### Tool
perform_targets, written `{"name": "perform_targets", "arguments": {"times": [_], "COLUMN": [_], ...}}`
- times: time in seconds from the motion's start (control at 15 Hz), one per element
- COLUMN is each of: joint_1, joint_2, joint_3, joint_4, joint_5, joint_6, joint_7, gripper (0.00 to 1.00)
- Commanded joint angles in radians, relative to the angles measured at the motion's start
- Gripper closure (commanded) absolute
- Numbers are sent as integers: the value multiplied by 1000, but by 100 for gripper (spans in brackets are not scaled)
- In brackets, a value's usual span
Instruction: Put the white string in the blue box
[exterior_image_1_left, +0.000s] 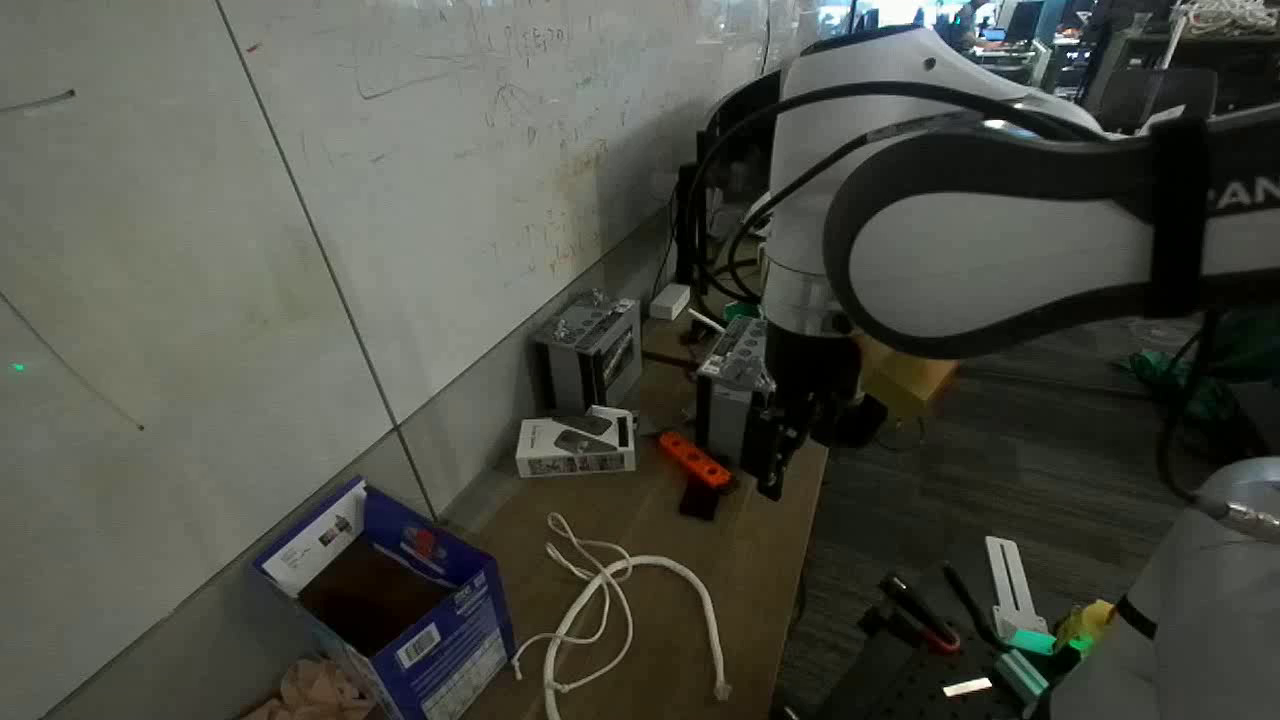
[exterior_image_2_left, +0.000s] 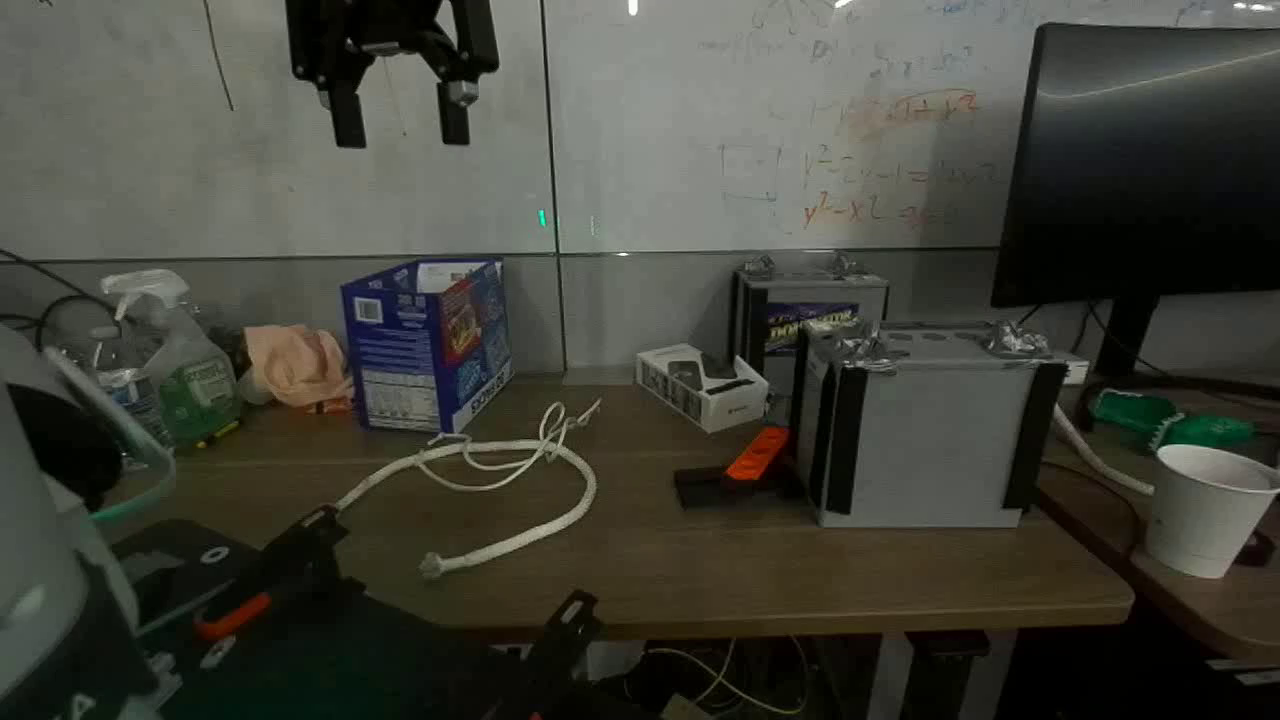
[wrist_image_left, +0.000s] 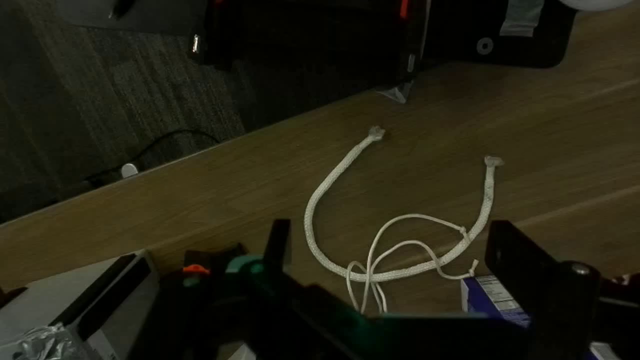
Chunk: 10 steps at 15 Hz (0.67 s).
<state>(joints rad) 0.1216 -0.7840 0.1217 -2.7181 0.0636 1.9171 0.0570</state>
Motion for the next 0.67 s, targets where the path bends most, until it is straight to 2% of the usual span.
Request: {"name": "perform_targets", "arguments": {"times": [0.0,0.4,0.6], "joint_1": [1,-3,-30], "joint_2": [0,12,124], "joint_3": [-1,1,8], "joint_4": [4,12,37], "joint_5": [-1,2,4], "joint_6": [-1,14,148], "joint_7": [1,10,56], "gripper": [0,0,0]}}
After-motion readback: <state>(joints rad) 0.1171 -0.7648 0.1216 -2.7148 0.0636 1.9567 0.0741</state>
